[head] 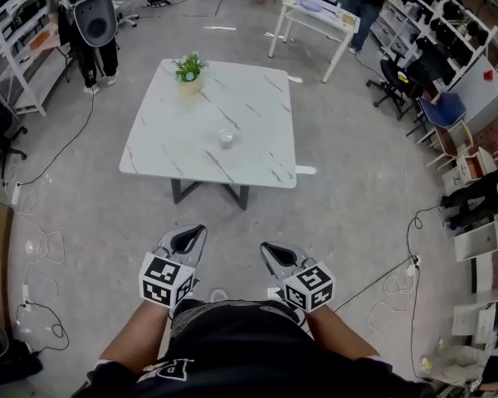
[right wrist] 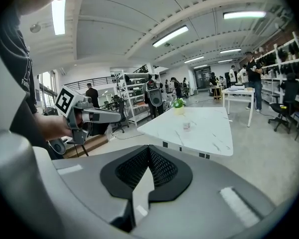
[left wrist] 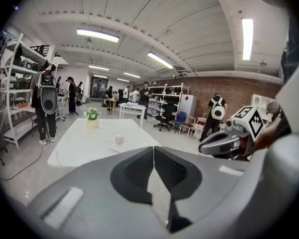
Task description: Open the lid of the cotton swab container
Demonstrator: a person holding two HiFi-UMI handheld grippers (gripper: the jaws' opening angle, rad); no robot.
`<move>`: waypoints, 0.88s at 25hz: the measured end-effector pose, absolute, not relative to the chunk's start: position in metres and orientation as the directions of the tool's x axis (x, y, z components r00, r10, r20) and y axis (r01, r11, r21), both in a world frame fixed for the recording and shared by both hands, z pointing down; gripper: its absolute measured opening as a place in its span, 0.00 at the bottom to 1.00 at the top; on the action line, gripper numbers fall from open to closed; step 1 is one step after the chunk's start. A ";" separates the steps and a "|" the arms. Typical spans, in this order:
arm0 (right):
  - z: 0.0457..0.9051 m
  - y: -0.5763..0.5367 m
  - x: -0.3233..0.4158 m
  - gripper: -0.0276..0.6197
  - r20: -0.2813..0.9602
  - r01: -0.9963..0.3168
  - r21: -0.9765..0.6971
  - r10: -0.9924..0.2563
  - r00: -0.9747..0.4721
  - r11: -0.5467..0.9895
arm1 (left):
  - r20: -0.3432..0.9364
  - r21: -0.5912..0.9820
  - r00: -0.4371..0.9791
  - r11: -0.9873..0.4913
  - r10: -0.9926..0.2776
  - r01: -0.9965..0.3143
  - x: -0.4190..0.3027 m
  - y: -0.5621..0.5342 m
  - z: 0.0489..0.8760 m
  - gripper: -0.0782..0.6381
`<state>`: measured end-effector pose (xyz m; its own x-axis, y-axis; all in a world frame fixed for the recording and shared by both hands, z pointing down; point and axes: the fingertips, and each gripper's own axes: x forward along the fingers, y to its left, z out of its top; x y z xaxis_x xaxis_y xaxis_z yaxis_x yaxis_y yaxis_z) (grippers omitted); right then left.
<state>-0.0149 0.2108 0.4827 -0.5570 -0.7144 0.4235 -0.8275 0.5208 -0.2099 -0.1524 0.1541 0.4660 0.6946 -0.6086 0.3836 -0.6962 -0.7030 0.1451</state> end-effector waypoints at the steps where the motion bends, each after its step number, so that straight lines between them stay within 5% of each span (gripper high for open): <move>1: 0.484 0.207 -0.016 0.04 0.425 -0.830 -0.209 -0.716 -0.554 0.518 | 0.383 0.147 0.699 -0.707 -0.604 -0.692 -0.153 0.150 0.467 0.19; 22: 0.491 0.165 -0.026 0.04 0.444 -0.839 -0.214 -0.715 -0.540 0.501 | 0.399 0.181 0.707 -0.705 -0.585 -0.685 -0.167 0.113 0.484 0.19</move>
